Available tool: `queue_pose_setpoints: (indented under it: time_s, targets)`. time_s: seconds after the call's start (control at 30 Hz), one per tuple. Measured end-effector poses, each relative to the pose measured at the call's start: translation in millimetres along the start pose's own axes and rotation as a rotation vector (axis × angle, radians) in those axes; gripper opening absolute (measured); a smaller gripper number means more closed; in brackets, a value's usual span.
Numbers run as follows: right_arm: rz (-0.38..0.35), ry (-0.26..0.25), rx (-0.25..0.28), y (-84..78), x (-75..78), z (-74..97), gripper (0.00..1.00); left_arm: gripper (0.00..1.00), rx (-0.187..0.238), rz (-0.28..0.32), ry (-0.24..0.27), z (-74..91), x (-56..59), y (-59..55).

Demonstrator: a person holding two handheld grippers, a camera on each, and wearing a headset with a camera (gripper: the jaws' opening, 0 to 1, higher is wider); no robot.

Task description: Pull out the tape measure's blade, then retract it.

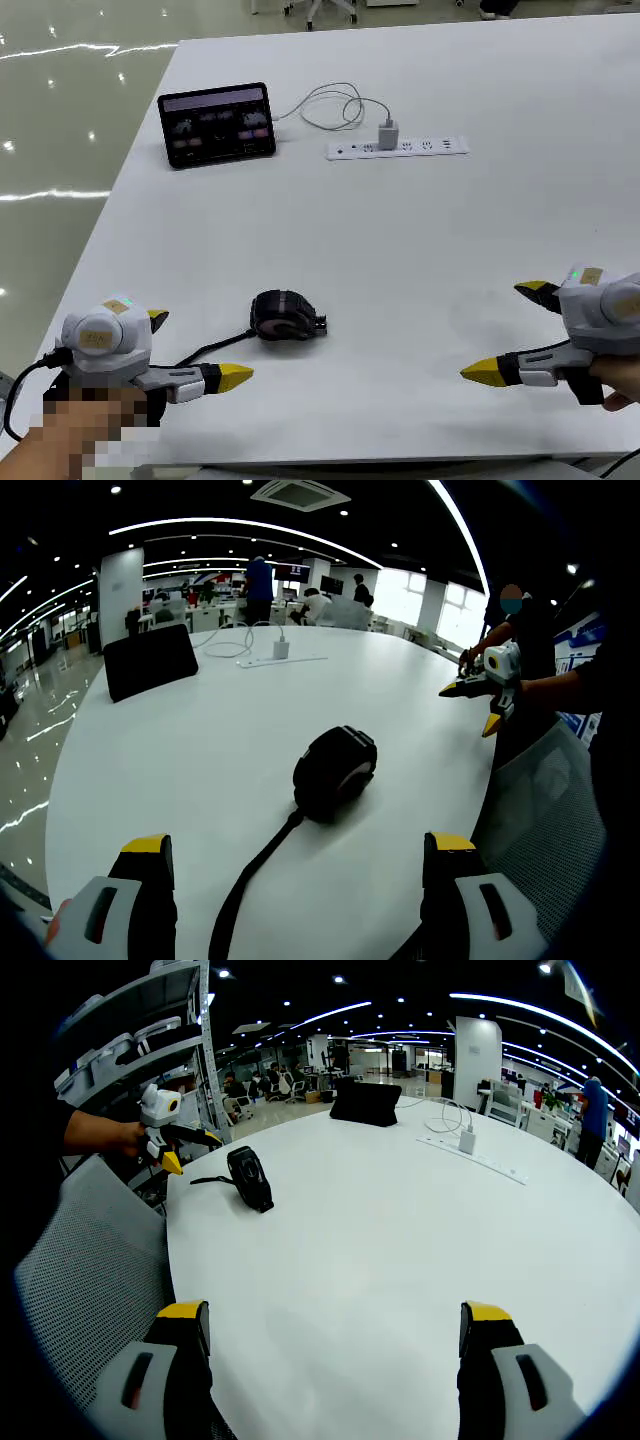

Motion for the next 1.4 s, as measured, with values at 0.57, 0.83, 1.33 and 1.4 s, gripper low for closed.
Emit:
queue_pose_setpoints:
  time_s: [0.57, 0.83, 1.33, 1.4]
  targets:
    - [-0.044, -0.057, 0.0, -28.3, 2.5, 52.7, 0.99, 1.0, -0.001, -0.004, 0.013, 13.7, -7.6, -8.6]
    - [-0.045, -0.062, -0.016, -35.1, 0.7, 53.4, 0.99, 1.0, 0.007, -0.011, 0.01, 14.7, -7.2, -1.9]
    - [-0.046, -0.059, -0.02, -37.9, 1.8, 53.5, 0.98, 1.0, -0.004, 0.006, 0.034, 14.8, -12.2, -3.5]
    - [-0.048, -0.06, -0.017, -38.7, 2.4, 54.3, 0.98, 1.0, -0.002, 0.001, 0.036, 14.6, -12.0, -3.0]
Point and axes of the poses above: the centre of the closed fingertips' face, and the gripper's own axes: z roughly backward along the fingers, x roughly to its right, y roughly out of its top, the point moved 3 cm from there along z, roughly backward along the fingers, and after that the axes turned 13 degrees about y, right-handed, at the moved point
